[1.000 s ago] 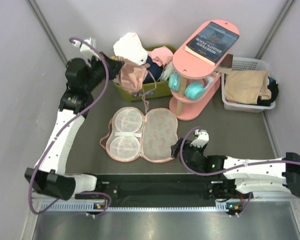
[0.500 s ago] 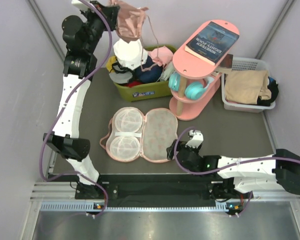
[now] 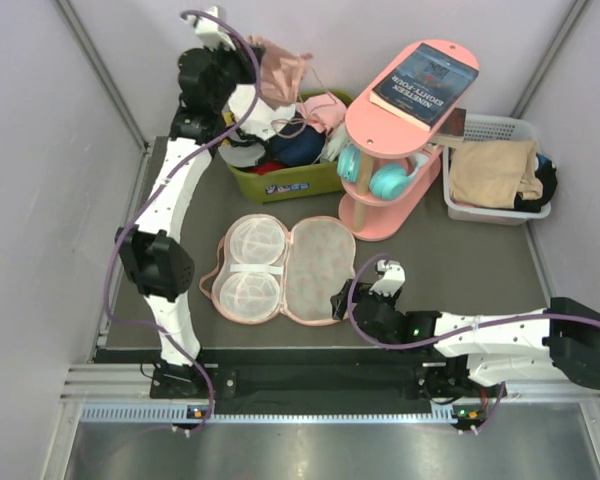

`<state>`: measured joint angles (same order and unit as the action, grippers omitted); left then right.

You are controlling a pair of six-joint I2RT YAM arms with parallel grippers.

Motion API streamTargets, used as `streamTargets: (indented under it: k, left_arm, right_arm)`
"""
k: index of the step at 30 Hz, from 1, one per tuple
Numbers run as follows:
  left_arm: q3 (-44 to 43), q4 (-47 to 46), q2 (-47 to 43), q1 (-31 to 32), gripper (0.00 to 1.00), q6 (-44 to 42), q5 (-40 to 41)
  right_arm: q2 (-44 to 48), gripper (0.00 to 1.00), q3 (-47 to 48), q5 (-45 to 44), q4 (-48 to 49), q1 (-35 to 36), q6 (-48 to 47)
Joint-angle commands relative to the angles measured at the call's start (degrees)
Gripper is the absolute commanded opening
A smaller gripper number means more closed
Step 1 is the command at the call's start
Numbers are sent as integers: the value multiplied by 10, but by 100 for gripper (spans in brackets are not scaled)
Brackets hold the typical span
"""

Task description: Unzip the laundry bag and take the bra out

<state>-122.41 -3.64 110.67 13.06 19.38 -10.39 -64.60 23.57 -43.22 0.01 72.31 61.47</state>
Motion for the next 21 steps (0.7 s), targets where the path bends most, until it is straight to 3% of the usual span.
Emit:
streamTargets:
  k: [1,5,13,14,15,17,18,21]
  left_arm:
    - [67,-30,48,13,0,-16,-6]
    - [99,-17,89,14,0,-21,-10]
    - [177,-9,70,14,1,-12,41]
    - [183,-8,63,14,9,-10,45]
    - [184,-1,61,14,26,-9,46]
    - [192,1,49,14,43,-7,49]
    - [196,0,45,14,57,-6,52]
    - [210,-1,20,14,68,-5,63]
  right_arm:
    - [4,94,3,-5,12,0,-6]
    - [6,94,3,-6,5,-1,0]
    - [-1,94,7,-9,3,-2,1]
    - [-4,94,10,-9,3,-3,0]
    - [-5,94,12,-9,2,-3,0]
    - [-7,94,17,-10,2,-3,-4]
    - [-5,94,17,-11,2,-3,-4]
    - [3,94,15,-16,2,-3,-2]
